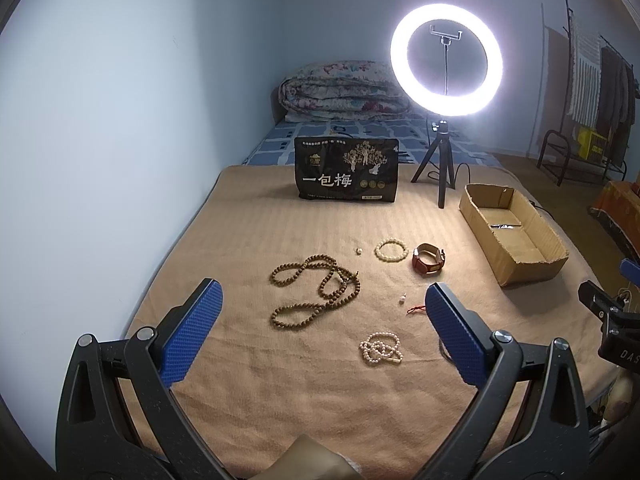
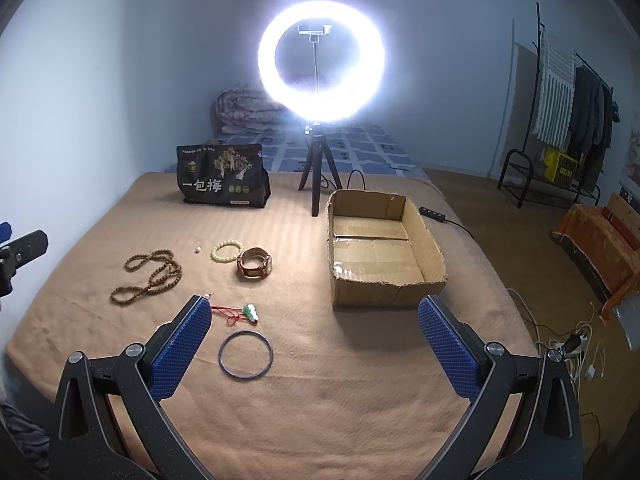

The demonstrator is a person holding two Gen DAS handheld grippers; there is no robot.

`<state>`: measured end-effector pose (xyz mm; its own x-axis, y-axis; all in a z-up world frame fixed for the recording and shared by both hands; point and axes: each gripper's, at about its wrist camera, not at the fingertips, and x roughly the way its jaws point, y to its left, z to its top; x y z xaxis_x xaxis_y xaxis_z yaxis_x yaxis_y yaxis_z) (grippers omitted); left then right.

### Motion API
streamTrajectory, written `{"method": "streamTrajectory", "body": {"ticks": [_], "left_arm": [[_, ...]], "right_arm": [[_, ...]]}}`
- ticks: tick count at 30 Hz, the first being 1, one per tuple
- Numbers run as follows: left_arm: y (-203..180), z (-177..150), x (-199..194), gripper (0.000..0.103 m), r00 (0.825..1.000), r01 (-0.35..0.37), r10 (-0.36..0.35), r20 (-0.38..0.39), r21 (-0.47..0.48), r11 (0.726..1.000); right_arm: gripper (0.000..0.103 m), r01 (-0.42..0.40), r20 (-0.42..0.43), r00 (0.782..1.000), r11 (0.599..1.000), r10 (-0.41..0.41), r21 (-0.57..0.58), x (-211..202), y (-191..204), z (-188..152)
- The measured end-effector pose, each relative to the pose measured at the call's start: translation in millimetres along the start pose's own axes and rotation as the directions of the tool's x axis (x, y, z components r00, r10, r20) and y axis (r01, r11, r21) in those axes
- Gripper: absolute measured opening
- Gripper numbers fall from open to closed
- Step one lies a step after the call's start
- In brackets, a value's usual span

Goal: Organize jewelry

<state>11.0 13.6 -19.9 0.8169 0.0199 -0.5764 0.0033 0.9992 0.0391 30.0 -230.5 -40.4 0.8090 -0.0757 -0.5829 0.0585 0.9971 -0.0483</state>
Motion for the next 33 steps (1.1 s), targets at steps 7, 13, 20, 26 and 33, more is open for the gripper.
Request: {"method": "streamTrajectory", "body": {"ticks": [7,13,20,26,33], "left_arm": [[3.4,-0.6,11.2,0.103,0.999,-0.007,0.006,-0.041,-0.010,1.000],[8.2,4.6,26.2,0.103,0.997,-0.008,0.006,-0.075,-0.019,1.000],[5.9,4.5,39.9,0.103,0.995,-0.002,0.001,-0.104,-0.007,1.000],[10.0,-1.1,56.9,0.103,0.987,-0.001,0.001,-0.161,0.004,1.000],[31.7,-18.6,87.3,0.103,0.959,0.018,-0.029,-0.281,-0.041,0.999]], "right_arm": [[0.103,0.007,-0.036,0.999,1.000,-0.007,0.008,11.3,-1.0,-0.1],[0.103,0.005,-0.070,0.998,1.000,-0.004,0.012,24.0,-0.9,-0.5],[0.103,0.008,-0.112,0.994,1.000,-0.006,0.013,37.4,-2.5,-5.3],[0.103,0.004,-0.150,0.989,1.000,-0.001,0.020,48.5,-4.5,-9.8],[0.103,-0.041,-0.224,0.973,0.999,0.045,0.021,66.8,-2.4,-25.2]]}}
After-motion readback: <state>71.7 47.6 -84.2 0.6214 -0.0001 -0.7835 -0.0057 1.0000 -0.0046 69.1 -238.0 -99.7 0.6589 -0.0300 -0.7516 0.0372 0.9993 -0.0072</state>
